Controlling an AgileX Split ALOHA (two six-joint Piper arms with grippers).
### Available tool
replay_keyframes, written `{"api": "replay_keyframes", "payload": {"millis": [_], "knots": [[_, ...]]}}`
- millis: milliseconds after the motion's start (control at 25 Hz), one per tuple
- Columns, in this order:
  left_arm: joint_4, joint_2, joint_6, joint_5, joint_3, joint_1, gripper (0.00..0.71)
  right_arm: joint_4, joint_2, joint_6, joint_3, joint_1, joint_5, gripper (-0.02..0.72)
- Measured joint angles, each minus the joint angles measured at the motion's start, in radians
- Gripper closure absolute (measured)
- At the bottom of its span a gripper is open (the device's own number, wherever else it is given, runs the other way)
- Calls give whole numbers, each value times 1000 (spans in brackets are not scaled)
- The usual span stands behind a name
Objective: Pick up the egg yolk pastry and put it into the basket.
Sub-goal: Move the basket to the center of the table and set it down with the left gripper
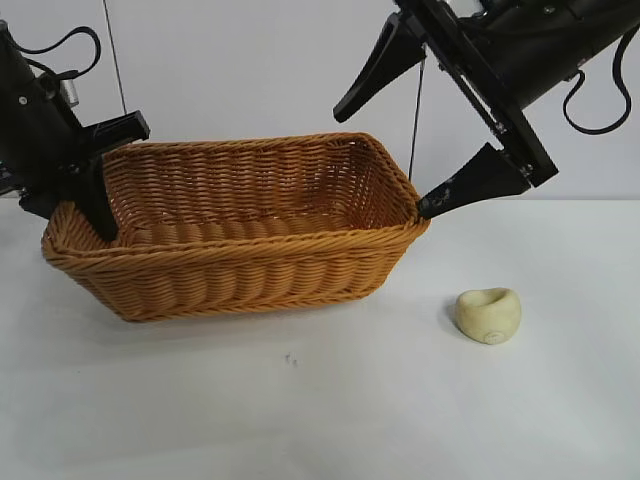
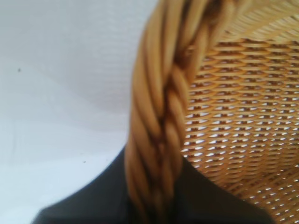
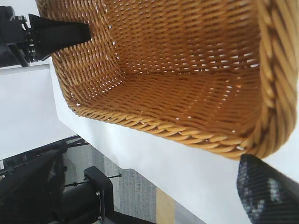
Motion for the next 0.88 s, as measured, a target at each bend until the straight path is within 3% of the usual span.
{"api": "replay_keyframes", "payload": {"millis": [200,880], "knots": [[-5,35,7,11,-79,-22,601,0,0,0,0,0,1,10],[4,145,38,-47,-80,-19,601,0,0,0,0,0,3,10]]}}
